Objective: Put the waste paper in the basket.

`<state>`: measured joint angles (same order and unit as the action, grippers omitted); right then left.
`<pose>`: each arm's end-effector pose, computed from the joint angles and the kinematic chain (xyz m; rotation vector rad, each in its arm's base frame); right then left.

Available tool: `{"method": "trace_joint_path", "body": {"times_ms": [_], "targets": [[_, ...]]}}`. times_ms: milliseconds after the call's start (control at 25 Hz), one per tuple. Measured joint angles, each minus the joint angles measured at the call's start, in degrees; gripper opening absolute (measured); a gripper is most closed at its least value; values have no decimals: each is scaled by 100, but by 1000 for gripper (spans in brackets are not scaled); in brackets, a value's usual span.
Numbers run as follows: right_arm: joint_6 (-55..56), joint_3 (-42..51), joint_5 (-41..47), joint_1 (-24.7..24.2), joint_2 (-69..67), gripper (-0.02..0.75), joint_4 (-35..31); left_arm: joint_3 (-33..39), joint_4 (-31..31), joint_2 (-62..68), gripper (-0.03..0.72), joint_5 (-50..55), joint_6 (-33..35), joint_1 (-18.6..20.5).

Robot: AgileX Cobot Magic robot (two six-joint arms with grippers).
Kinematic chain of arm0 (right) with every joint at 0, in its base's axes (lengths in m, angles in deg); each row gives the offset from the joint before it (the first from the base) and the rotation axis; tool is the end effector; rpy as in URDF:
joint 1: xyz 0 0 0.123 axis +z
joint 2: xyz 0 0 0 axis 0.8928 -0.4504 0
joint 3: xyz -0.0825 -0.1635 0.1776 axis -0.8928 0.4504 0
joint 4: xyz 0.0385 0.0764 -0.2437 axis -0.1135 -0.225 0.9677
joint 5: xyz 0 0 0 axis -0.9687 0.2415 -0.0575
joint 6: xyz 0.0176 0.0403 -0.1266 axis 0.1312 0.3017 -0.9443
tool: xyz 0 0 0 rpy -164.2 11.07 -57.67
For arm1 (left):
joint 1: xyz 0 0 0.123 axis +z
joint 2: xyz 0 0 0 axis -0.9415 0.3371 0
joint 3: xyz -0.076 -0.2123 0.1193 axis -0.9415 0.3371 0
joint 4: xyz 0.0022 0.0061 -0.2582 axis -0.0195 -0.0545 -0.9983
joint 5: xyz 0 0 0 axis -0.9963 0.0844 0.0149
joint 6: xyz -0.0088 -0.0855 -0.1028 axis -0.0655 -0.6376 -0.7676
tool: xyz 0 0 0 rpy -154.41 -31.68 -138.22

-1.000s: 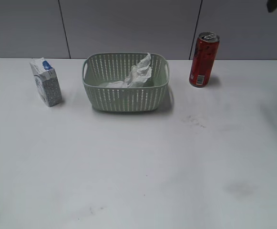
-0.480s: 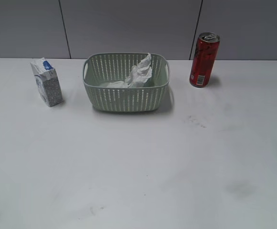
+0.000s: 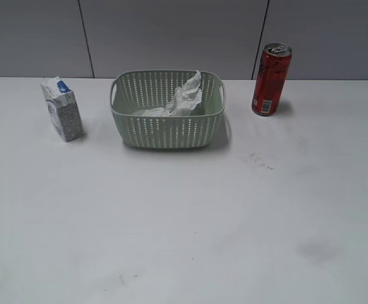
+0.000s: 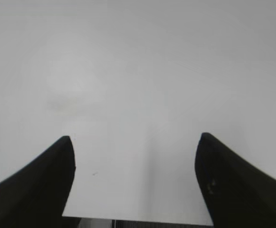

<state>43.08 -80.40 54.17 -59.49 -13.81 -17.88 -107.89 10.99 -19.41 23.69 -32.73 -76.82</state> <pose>0.1916 0.0209 0.2071 -0.0645 2.5869 0.1168 0.0677 -0.0157 0.2629 0.1819 2.0227 -0.1135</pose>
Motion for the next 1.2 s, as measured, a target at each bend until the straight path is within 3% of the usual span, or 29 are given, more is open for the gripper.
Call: {"method": "trace_joint_path", "body": {"times_ms": [280, 1200], "targets": [[-7, 942, 12, 0, 1430, 592, -26, 0, 0, 0, 552, 0, 0, 0], [-248, 1079, 491, 0, 4940, 591, -44, 0, 0, 0, 552, 0, 0, 0]]}}
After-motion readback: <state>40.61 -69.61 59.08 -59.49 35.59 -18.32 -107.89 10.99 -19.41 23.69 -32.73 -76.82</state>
